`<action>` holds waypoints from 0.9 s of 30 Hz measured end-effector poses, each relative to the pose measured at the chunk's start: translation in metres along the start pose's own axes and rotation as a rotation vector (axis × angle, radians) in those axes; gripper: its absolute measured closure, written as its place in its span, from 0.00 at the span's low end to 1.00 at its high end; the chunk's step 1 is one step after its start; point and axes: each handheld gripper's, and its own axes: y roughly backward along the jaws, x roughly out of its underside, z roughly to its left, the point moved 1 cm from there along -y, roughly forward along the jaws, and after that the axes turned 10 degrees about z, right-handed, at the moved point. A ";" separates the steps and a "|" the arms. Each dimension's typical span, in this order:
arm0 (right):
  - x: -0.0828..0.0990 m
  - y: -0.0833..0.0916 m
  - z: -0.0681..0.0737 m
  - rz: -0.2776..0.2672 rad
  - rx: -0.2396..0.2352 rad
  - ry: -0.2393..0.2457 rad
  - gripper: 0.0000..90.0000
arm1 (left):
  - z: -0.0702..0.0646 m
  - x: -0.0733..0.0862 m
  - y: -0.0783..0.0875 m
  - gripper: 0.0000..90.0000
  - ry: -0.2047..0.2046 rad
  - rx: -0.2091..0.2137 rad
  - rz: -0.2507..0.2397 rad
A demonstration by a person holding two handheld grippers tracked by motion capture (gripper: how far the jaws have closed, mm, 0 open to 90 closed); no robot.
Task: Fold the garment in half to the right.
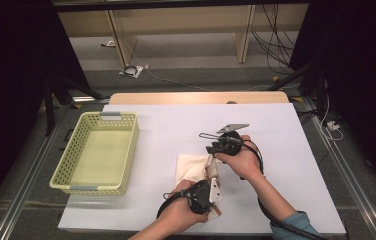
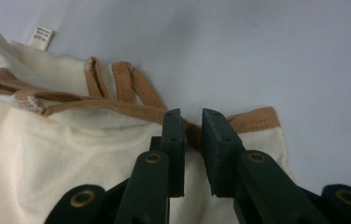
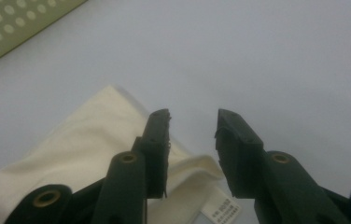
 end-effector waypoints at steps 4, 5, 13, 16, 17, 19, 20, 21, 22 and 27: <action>-0.002 -0.008 0.005 0.035 0.007 0.010 0.71 | -0.001 0.001 0.001 0.87 0.003 0.010 0.001; -0.001 -0.010 0.006 0.053 0.014 0.014 0.72 | -0.001 0.001 0.001 0.87 0.002 0.012 0.002; 0.012 -0.009 -0.003 0.150 0.056 0.026 0.72 | -0.003 0.001 0.002 0.87 0.006 0.048 0.001; 0.017 -0.010 -0.007 0.161 0.062 0.022 0.71 | -0.003 0.002 0.002 0.86 0.006 0.057 0.001; 0.018 -0.010 -0.009 0.161 0.062 0.022 0.71 | -0.003 0.002 0.003 0.86 0.010 0.064 -0.001; 0.018 -0.009 -0.010 0.159 0.057 0.009 0.70 | -0.004 0.004 0.006 0.85 0.013 0.072 -0.003; 0.018 -0.009 -0.010 0.157 0.055 0.009 0.70 | -0.004 0.005 0.008 0.85 0.015 0.076 -0.007; 0.017 -0.009 -0.010 0.160 0.048 0.013 0.70 | -0.004 0.005 0.008 0.84 0.015 0.076 -0.007; 0.017 -0.010 -0.010 0.160 0.037 0.002 0.70 | -0.003 0.006 0.012 0.84 0.025 0.078 -0.018; 0.021 -0.016 -0.012 0.175 0.018 -0.015 0.84 | -0.005 0.014 0.021 0.82 0.038 0.091 -0.029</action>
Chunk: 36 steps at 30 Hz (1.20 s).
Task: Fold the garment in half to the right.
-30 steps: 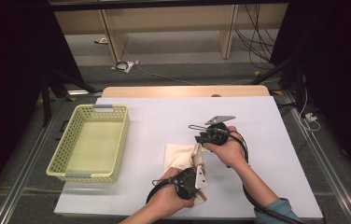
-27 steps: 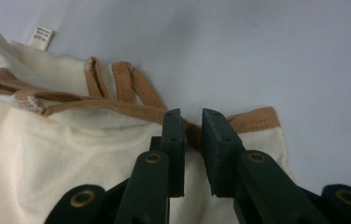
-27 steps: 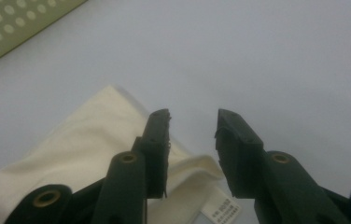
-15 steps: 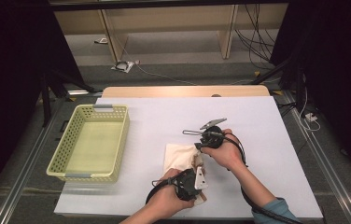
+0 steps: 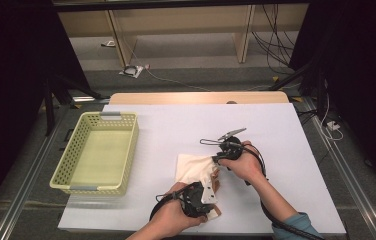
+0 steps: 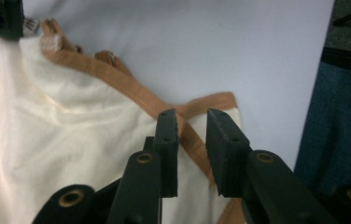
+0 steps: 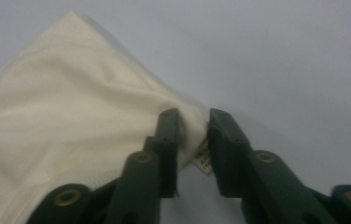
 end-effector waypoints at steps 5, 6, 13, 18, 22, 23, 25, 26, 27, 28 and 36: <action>0.002 0.000 0.000 0.000 -0.013 0.006 0.97 | -0.002 0.008 0.003 0.81 0.006 0.025 0.003; 0.001 0.000 0.000 -0.006 -0.007 0.012 0.97 | -0.002 0.010 0.003 0.81 0.008 0.024 0.005; -0.002 0.003 -0.001 -0.024 0.017 0.016 0.96 | -0.002 0.017 0.001 0.81 0.021 0.043 0.017; -0.001 0.003 -0.001 -0.011 0.046 0.033 0.90 | -0.003 0.017 -0.001 0.81 0.011 0.051 0.027; -0.002 0.012 0.001 -0.052 0.075 0.057 0.88 | -0.003 0.018 0.003 0.81 0.015 0.054 0.015; -0.004 0.019 0.007 -0.077 0.065 0.071 0.89 | -0.003 0.019 0.007 0.81 0.016 0.050 0.006; -0.004 0.023 0.012 -0.076 0.047 0.094 0.90 | -0.002 0.020 0.012 0.81 0.018 0.044 0.001; -0.003 0.024 0.015 -0.070 0.034 0.096 0.91 | -0.002 0.020 0.012 0.81 0.018 0.044 0.001; -0.002 0.025 0.020 -0.059 0.009 0.106 0.91 | -0.002 0.024 0.016 0.81 0.026 0.038 -0.002; 0.000 0.025 0.024 -0.046 -0.007 0.114 0.91 | -0.002 0.024 0.016 0.81 0.026 0.038 -0.002; 0.017 0.020 0.038 0.048 -0.016 0.175 1.00 | 0.002 0.042 0.019 0.86 0.062 0.036 0.020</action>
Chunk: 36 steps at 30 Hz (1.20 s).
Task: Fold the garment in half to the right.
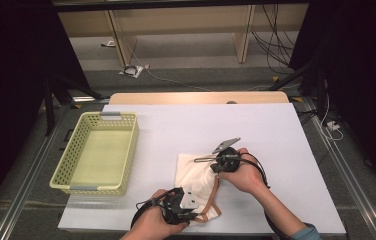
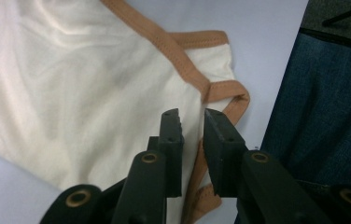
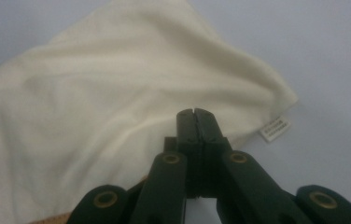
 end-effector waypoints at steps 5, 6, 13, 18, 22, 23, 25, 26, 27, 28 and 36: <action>0.010 -0.006 -0.003 0.021 0.025 0.038 1.00 | 0.001 0.002 -0.003 0.88 0.018 0.029 0.009; 0.010 -0.006 -0.003 0.021 0.025 0.038 1.00 | 0.001 0.002 -0.003 0.88 0.018 0.029 0.009; 0.012 0.004 -0.006 -0.034 0.037 0.001 1.00 | -0.001 0.001 0.006 0.89 0.016 0.019 -0.011; 0.009 0.009 0.007 -0.063 0.006 0.037 1.00 | 0.006 0.009 0.012 0.89 0.040 -0.015 -0.011; 0.011 0.003 0.012 -0.021 -0.006 0.033 1.00 | 0.012 0.017 0.008 0.90 0.069 -0.001 0.004; 0.013 0.001 0.012 -0.012 -0.003 0.026 1.00 | 0.012 0.018 0.006 0.90 0.073 0.008 0.009; 0.015 -0.002 0.010 -0.006 -0.005 0.019 1.00 | 0.012 0.019 0.003 0.90 0.075 0.022 0.017; 0.016 -0.002 0.010 -0.006 -0.008 0.007 1.00 | 0.012 0.019 0.001 0.90 0.076 0.025 0.020; 0.017 -0.002 0.009 -0.010 -0.009 0.021 1.00 | 0.012 0.019 0.000 0.90 0.077 0.029 0.020; 0.017 -0.002 0.009 -0.007 -0.001 0.016 1.00 | 0.011 0.018 -0.001 0.90 0.076 0.031 0.021; 0.021 -0.003 0.003 -0.039 0.035 0.044 1.00 | 0.010 0.018 -0.003 0.90 0.066 0.031 0.035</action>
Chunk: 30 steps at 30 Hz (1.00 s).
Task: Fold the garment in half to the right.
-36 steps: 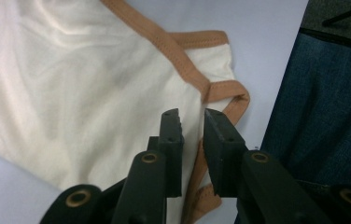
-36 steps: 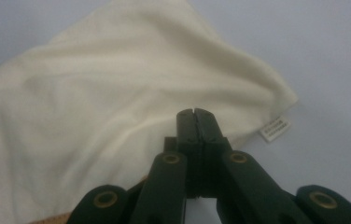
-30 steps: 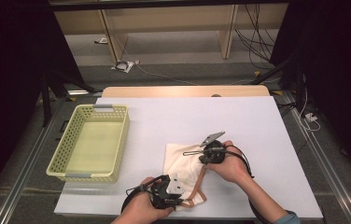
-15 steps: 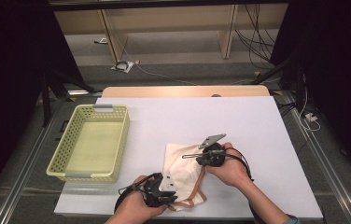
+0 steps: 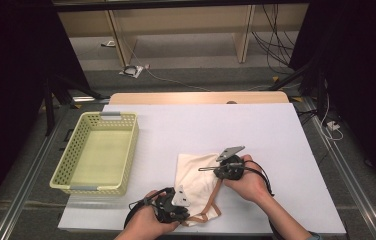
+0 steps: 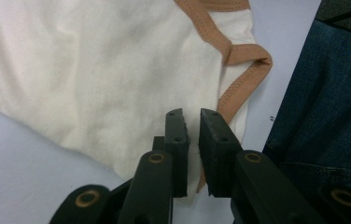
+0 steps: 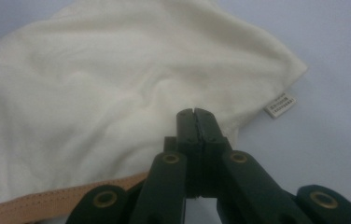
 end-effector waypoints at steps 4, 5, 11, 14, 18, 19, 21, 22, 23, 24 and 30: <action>0.001 0.000 0.001 -0.013 0.004 0.000 0.99 | 0.000 0.000 0.000 0.88 0.005 0.002 -0.008; 0.002 0.000 0.001 -0.014 0.006 -0.002 0.98 | 0.000 0.000 0.001 0.88 0.006 0.004 -0.014; 0.003 0.005 0.001 -0.064 0.017 -0.002 0.94 | 0.002 0.000 0.006 0.84 0.003 -0.016 -0.034; 0.004 0.008 0.001 -0.084 0.023 -0.002 0.89 | 0.004 0.000 0.008 0.82 0.006 -0.036 -0.048; 0.007 0.011 0.001 -0.114 0.024 -0.009 0.84 | 0.007 0.000 0.012 0.75 0.020 -0.063 -0.085; 0.008 0.011 0.001 -0.118 0.017 -0.012 0.83 | 0.008 0.000 0.012 0.73 0.021 -0.072 -0.093; 0.010 0.013 0.001 -0.133 0.018 -0.010 0.81 | 0.009 0.000 0.013 0.68 0.030 -0.097 -0.110; 0.010 0.013 0.001 -0.139 0.019 -0.006 0.81 | 0.011 0.001 0.013 0.67 0.034 -0.112 -0.116; 0.011 0.014 0.001 -0.141 0.013 -0.009 0.80 | 0.012 0.001 0.013 0.65 0.039 -0.120 -0.122; 0.011 0.014 0.002 -0.148 0.013 -0.008 0.79 | 0.013 0.001 0.013 0.63 0.045 -0.129 -0.129; 0.015 0.015 0.003 -0.174 0.001 0.006 0.75 | 0.019 0.002 0.015 0.54 0.069 -0.157 -0.162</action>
